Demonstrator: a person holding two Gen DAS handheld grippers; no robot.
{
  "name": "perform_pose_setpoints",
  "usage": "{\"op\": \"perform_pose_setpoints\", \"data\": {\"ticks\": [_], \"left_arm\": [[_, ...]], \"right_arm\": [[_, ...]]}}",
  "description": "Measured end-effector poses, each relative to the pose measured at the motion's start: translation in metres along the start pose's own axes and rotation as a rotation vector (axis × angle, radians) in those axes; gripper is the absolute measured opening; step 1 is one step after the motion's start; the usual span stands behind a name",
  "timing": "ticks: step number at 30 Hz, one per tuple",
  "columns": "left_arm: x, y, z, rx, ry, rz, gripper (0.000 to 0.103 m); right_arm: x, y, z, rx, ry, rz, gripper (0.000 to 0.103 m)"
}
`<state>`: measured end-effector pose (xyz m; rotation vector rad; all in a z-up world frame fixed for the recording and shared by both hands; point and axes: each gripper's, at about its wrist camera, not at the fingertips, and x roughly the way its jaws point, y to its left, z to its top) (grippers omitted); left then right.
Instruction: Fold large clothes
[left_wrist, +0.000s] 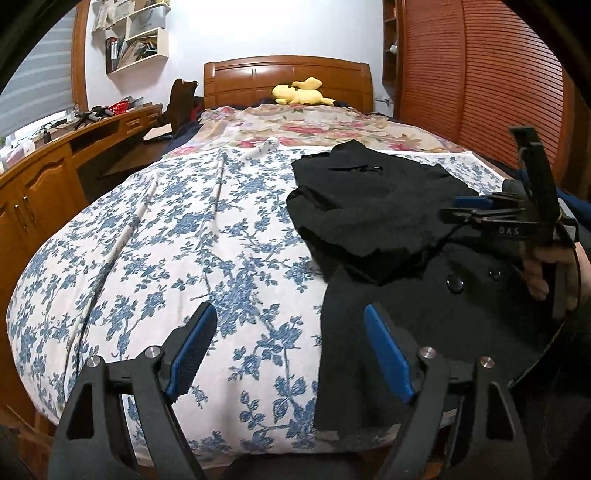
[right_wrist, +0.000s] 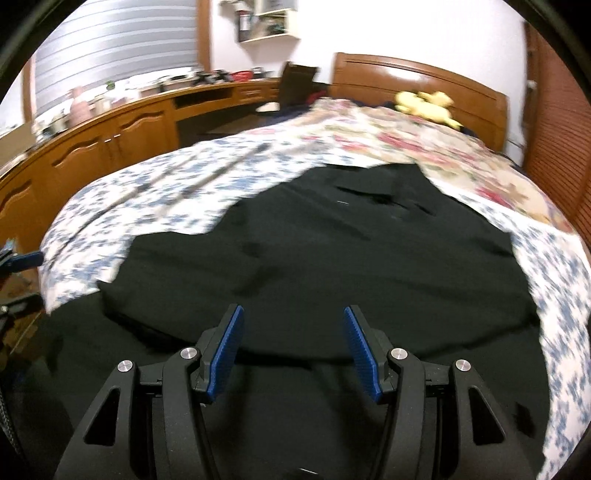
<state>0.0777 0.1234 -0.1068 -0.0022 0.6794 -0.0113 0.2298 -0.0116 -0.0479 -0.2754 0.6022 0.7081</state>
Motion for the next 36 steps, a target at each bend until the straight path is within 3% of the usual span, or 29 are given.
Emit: {"op": "perform_pose_setpoints", "data": {"ticks": [8,13,19,26,36], "left_arm": [[-0.008,0.005,-0.002,-0.008,-0.014,0.007,0.082],[-0.011,0.006,-0.004,-0.012,-0.018,0.001,0.082],[-0.009,0.002,-0.002,-0.020,-0.016,-0.032,0.083],[-0.006,-0.016,0.003,-0.001,-0.012,-0.038,0.083],[0.004,-0.032,0.000,0.019,0.020,-0.042,0.083]], "right_arm": [[0.028,0.057,0.009,-0.011,0.039,0.181,0.058],[0.050,0.066,-0.009,-0.051,0.138,0.210,0.058],[0.022,0.054,-0.017,-0.013,0.087,0.202,0.058],[-0.046,0.015,-0.050,0.023,0.022,0.102,0.058],[-0.118,-0.073,-0.119,0.141,0.056,-0.161,0.058]]}}
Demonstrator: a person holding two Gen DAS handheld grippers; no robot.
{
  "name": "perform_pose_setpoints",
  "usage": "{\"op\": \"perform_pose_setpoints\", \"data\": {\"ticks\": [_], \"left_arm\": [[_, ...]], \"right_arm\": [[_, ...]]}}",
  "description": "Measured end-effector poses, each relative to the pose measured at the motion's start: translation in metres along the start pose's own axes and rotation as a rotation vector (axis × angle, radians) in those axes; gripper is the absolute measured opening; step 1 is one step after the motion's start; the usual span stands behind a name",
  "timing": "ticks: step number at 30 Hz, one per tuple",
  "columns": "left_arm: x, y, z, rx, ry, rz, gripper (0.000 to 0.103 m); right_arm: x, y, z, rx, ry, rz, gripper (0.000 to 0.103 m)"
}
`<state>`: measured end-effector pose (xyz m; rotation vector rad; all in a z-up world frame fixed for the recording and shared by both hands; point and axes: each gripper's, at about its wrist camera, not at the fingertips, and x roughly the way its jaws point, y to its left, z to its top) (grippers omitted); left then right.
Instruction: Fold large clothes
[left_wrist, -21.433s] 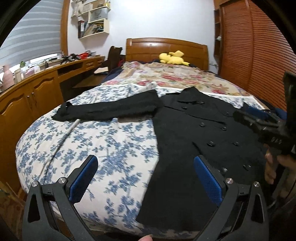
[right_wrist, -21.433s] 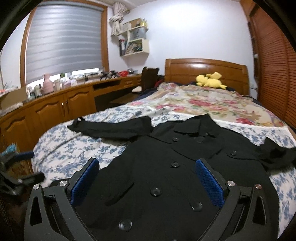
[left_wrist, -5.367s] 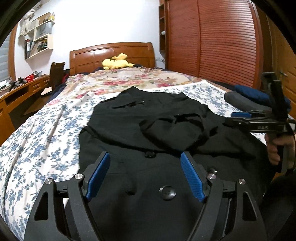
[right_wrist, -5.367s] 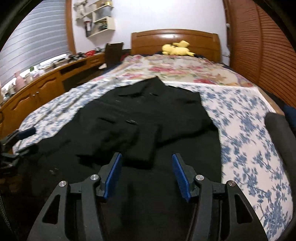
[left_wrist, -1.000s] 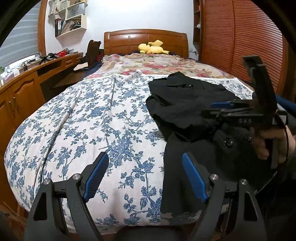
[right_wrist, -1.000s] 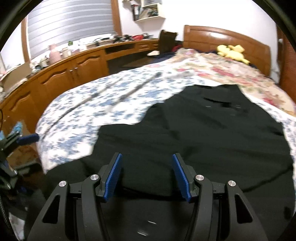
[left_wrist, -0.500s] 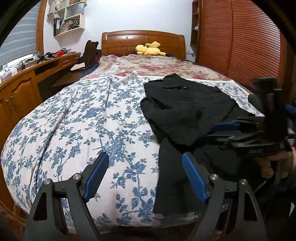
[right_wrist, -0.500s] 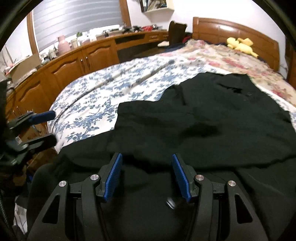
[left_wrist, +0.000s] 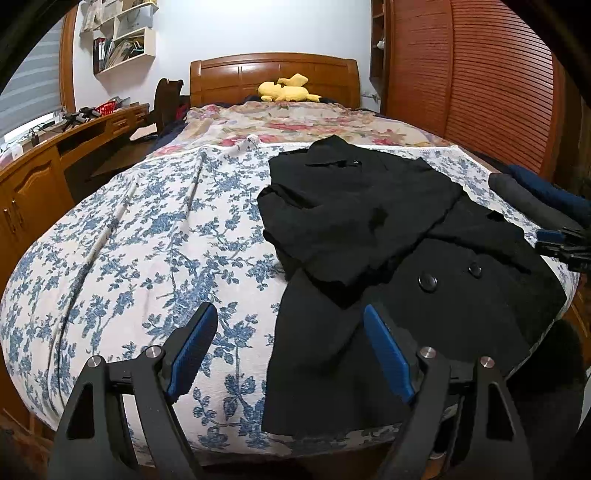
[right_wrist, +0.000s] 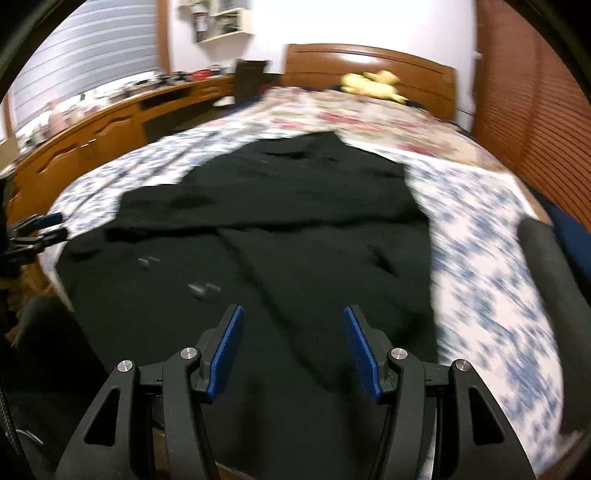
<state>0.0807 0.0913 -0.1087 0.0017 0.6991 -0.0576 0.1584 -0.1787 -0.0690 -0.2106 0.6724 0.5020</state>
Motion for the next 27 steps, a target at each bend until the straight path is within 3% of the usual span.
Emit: {"op": "perform_pose_setpoints", "data": {"ticks": [2,8,18,27], "left_arm": [[0.003,-0.002,-0.002,-0.002,0.010,-0.007,0.081],[0.012,-0.006,-0.013,-0.003,0.043,-0.056,0.062],[0.024,0.003,-0.030,-0.028,0.110,-0.023,0.062],[0.021,0.002,-0.034,-0.024,0.112,-0.023,0.062]], "right_arm": [[-0.003,-0.015,-0.009,0.041,0.014,-0.039,0.058],[-0.008,-0.043,-0.031,0.122,0.056,-0.123,0.058],[0.005,-0.056,-0.031,0.161,0.125,-0.058,0.058],[-0.005,-0.050,-0.040,0.143,0.112,-0.008,0.058]]}}
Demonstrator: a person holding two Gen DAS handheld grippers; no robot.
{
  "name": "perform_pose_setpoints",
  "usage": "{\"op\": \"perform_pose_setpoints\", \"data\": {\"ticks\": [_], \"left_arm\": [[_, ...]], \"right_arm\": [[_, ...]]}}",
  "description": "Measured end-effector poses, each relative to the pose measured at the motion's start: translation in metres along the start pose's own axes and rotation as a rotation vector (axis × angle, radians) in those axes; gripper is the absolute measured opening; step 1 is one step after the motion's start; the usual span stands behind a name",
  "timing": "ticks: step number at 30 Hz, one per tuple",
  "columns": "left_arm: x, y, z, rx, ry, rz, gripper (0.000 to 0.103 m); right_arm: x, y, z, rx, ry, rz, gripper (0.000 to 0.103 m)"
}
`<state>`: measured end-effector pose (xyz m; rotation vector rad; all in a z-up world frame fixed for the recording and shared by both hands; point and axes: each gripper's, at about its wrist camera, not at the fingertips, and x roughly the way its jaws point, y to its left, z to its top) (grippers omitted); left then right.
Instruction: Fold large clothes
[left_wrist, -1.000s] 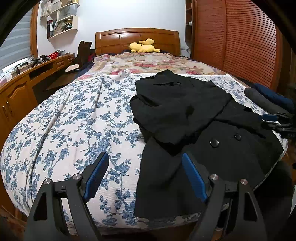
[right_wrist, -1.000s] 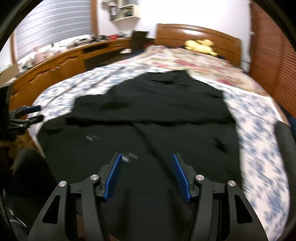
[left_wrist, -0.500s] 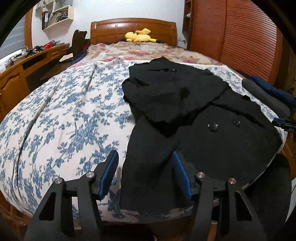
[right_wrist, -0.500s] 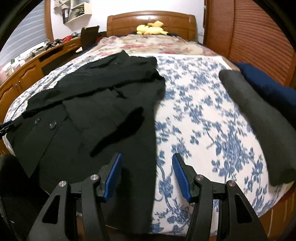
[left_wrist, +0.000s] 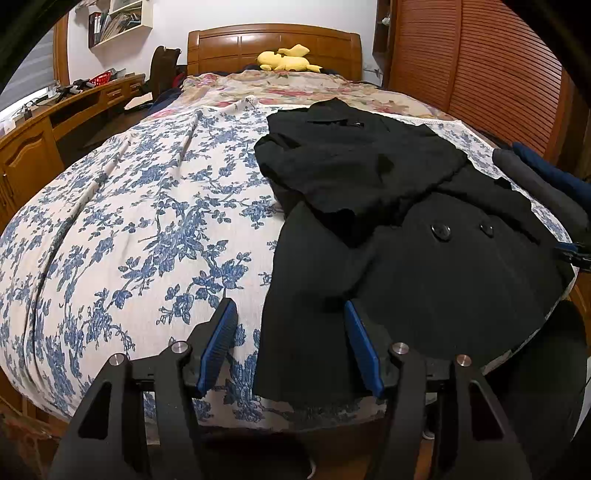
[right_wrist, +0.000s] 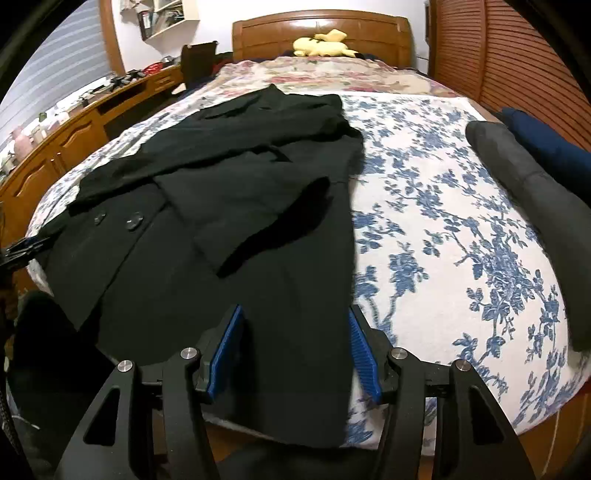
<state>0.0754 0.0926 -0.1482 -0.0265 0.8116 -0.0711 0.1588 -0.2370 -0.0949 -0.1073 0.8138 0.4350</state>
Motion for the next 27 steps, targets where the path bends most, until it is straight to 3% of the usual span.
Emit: {"op": "perform_pose_setpoints", "data": {"ticks": [5,11,12,13,15,16,19,27], "left_arm": [[-0.005,-0.002,-0.006,-0.008,-0.002,-0.020,0.061],[-0.007,-0.004,-0.012,0.011,0.003,-0.029,0.039],[-0.007,-0.004,-0.012,0.012,0.003,-0.027,0.031],[-0.007,-0.004,-0.011,0.010,0.003,-0.032,0.021],[-0.008,-0.002,-0.008,0.002,0.006,-0.044,0.012],[-0.010,-0.003,-0.007,0.003,0.004,-0.046,0.009],[-0.020,-0.004,0.001,0.004,-0.027,-0.049,0.006],[-0.084,-0.012,0.041,-0.006,-0.213,-0.069,0.005]], "right_arm": [[-0.005,0.005,-0.006,-0.012,-0.009,0.008,0.058],[0.000,0.003,-0.010,-0.013,-0.003,0.001,0.058],[-0.001,0.005,-0.009,-0.016,-0.004,-0.002,0.053],[-0.001,0.005,-0.010,-0.022,-0.007,-0.010,0.040],[-0.001,0.007,-0.008,-0.033,-0.013,-0.024,0.019],[-0.003,0.006,-0.007,-0.035,-0.014,-0.023,0.013],[-0.006,0.005,-0.002,-0.043,-0.027,-0.013,0.006],[-0.057,0.005,0.019,-0.026,-0.190,0.004,0.003]]}}
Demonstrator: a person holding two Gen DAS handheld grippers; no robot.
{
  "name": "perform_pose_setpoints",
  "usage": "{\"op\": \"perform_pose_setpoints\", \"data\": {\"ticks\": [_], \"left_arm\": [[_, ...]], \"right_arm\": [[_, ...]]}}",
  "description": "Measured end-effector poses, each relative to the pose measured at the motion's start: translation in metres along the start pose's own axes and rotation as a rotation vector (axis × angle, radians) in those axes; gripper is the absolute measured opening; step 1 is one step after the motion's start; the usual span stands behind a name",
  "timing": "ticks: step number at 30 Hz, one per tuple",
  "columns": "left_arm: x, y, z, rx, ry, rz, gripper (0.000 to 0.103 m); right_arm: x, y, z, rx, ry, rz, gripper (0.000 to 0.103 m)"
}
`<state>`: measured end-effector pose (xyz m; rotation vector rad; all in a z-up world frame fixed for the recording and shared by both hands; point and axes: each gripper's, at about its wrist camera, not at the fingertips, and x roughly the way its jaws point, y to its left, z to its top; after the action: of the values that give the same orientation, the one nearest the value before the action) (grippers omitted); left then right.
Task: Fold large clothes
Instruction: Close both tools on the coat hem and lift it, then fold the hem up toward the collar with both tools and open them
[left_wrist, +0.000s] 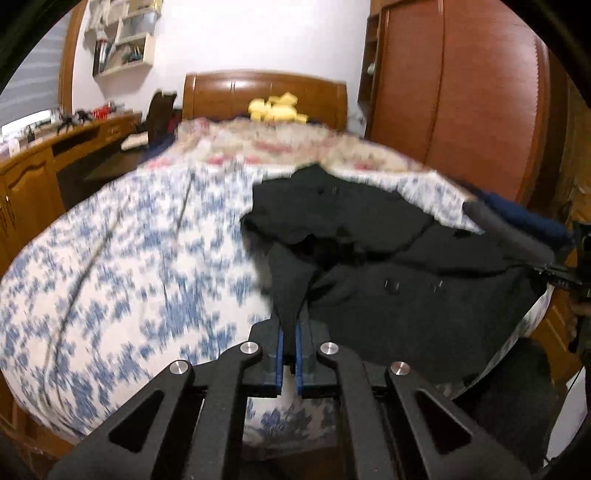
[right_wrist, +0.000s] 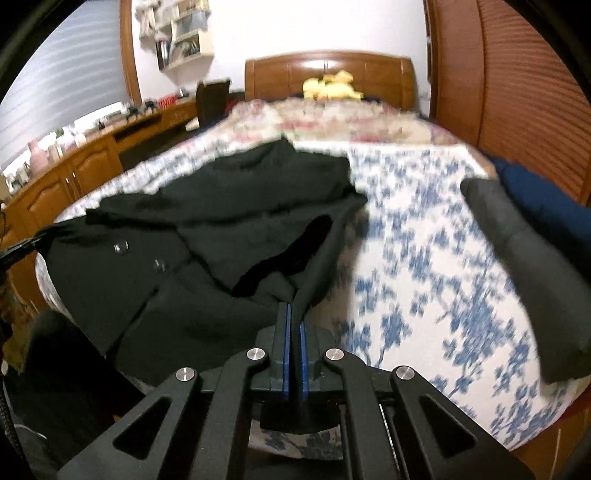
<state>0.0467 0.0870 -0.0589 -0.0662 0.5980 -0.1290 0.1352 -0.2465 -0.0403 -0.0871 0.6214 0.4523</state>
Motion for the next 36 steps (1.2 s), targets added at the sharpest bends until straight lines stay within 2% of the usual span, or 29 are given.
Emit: {"op": "perform_pose_setpoints", "data": {"ticks": [6,16,20,23,28,36], "left_arm": [[-0.054,-0.005,0.034,0.022,-0.111,-0.006,0.005],[-0.133,-0.027,0.067,0.093,-0.254,-0.004,0.005],[-0.152,-0.033,0.073,0.111,-0.292,0.001,0.005],[-0.137,-0.029,0.077,0.109,-0.268,0.024,0.005],[-0.083,-0.018,0.088,0.085,-0.193,0.055,0.005],[0.004,-0.006,0.120,0.081,-0.169,0.140,0.005]], "right_arm": [[-0.057,0.009,0.008,-0.031,-0.085,0.015,0.003],[-0.153,0.025,0.003,-0.110,-0.194,0.016,0.003],[-0.181,0.026,-0.002,-0.123,-0.225,0.024,0.003],[-0.172,0.024,-0.005,-0.123,-0.222,0.022,0.003],[-0.116,0.015,0.012,-0.092,-0.193,0.022,0.003],[-0.021,0.006,0.075,-0.061,-0.221,-0.017,0.003]]}}
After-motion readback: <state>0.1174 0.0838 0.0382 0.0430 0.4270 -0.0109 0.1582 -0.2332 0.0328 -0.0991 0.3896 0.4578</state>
